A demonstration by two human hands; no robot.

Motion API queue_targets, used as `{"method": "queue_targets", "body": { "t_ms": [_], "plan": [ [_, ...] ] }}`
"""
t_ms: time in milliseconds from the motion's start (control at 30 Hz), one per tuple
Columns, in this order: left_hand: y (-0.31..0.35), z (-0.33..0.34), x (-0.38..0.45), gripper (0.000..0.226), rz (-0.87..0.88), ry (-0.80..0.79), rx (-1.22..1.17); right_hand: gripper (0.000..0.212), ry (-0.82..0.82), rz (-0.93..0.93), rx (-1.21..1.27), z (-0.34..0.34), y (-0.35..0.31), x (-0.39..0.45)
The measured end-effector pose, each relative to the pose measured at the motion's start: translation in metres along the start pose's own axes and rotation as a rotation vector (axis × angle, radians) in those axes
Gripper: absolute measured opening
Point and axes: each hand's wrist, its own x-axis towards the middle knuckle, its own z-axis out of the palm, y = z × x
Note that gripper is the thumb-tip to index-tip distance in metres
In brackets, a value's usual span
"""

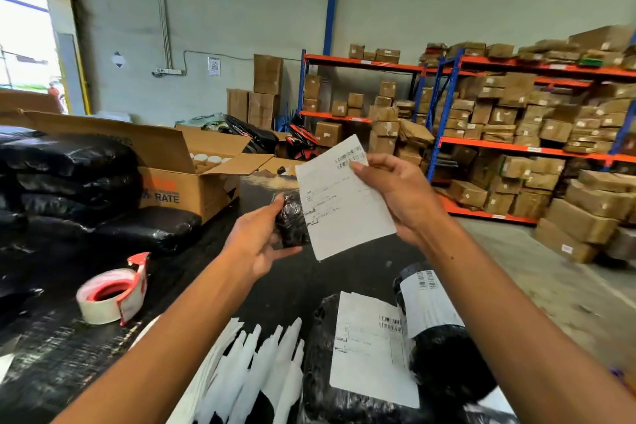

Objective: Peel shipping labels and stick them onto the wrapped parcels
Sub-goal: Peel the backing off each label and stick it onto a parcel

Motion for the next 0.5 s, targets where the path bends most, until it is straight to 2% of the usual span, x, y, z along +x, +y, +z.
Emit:
{"method": "queue_targets", "body": {
  "t_ms": [133, 267, 500],
  "plan": [
    [0.003, 0.003, -0.026, 0.021, 0.044, -0.035, -0.05, 0.028, 0.026, 0.013, -0.047, 0.011, 0.009, -0.014],
    [0.005, -0.001, -0.043, 0.023, 0.072, -0.061, -0.045, 0.018, 0.06, -0.028, -0.087, 0.02, 0.013, -0.025],
    [0.008, -0.009, -0.06, 0.021, 0.102, -0.026, -0.038, 0.011, 0.149, -0.111, -0.2, 0.031, 0.018, -0.036]
  ]
}}
